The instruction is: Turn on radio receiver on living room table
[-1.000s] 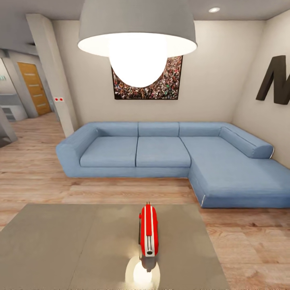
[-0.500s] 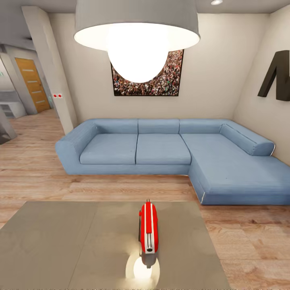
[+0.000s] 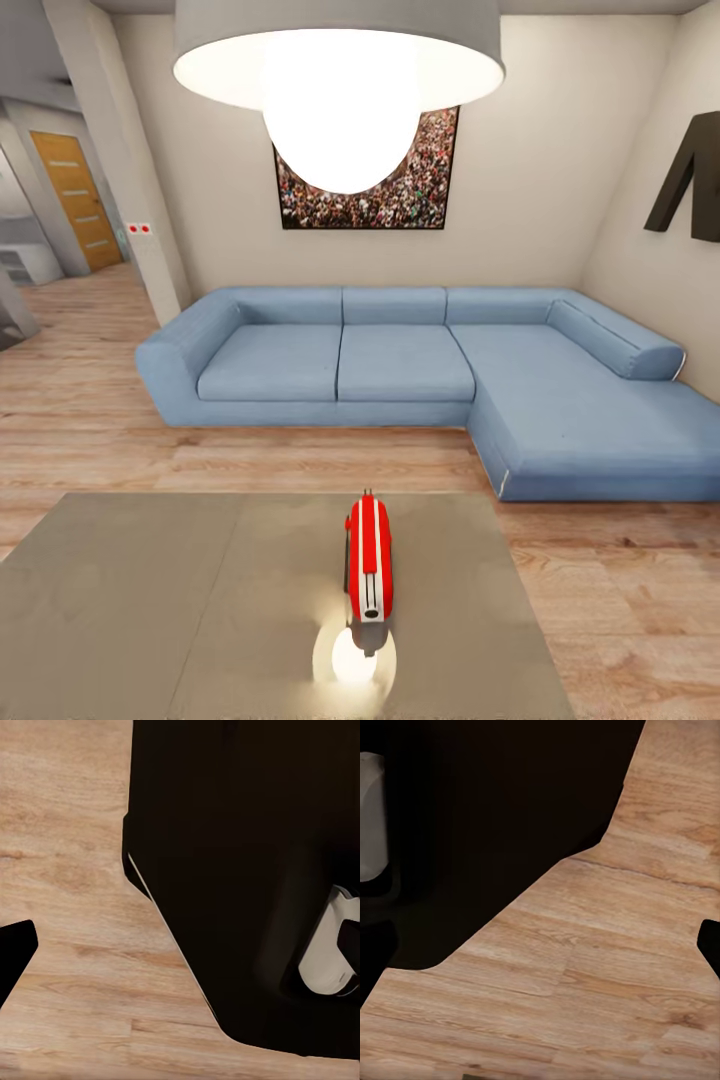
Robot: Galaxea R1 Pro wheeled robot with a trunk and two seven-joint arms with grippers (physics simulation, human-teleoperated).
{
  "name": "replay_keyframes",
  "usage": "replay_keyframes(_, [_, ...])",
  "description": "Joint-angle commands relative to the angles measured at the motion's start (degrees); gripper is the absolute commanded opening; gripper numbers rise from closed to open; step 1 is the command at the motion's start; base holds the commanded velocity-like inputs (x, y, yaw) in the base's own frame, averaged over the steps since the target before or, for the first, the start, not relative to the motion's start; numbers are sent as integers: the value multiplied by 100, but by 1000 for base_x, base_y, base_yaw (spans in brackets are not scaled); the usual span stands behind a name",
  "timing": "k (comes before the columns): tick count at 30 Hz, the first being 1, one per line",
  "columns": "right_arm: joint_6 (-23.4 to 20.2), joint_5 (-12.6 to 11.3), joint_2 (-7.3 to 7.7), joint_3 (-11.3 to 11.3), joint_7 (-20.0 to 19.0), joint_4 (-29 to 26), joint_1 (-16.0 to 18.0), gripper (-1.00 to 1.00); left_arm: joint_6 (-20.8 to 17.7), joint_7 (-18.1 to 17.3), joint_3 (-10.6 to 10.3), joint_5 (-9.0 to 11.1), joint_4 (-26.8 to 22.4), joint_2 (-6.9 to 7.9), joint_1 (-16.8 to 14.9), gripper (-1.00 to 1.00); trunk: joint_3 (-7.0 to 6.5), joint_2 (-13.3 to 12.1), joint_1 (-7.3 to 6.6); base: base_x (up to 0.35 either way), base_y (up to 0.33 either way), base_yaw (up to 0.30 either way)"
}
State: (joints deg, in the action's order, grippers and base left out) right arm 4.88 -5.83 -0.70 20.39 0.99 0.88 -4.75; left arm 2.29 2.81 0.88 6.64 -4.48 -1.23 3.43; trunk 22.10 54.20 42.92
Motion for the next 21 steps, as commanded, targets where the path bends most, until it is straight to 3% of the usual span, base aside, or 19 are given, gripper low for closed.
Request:
replay_keyframes(1, [0,1,0,0,-1,0,0,100,0,0,0,0,0,0,0,100,10,0,0,0,0,0])
replay_keyframes(21, [-2,3,-9,0,-3,0,0,100,0,0,0,-4,0,0,0,100,197,0,0,0,0,0])
